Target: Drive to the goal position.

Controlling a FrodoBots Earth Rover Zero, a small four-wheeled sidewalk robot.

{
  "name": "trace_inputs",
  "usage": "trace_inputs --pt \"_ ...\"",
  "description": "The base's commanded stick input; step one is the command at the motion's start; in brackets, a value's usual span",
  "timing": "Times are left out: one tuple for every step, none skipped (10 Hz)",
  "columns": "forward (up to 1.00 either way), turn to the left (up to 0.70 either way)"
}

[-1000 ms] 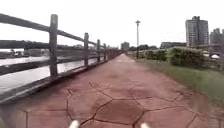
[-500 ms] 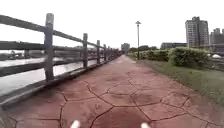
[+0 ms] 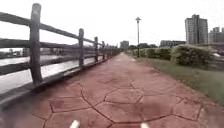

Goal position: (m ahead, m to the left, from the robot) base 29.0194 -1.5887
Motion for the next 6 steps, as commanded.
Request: trace_inputs --pt "0.70 0.00" --pt "0.70 0.00" --pt "0.70 0.00" --pt "0.70 0.00" --pt "0.70 0.00" --pt "0.70 0.00"
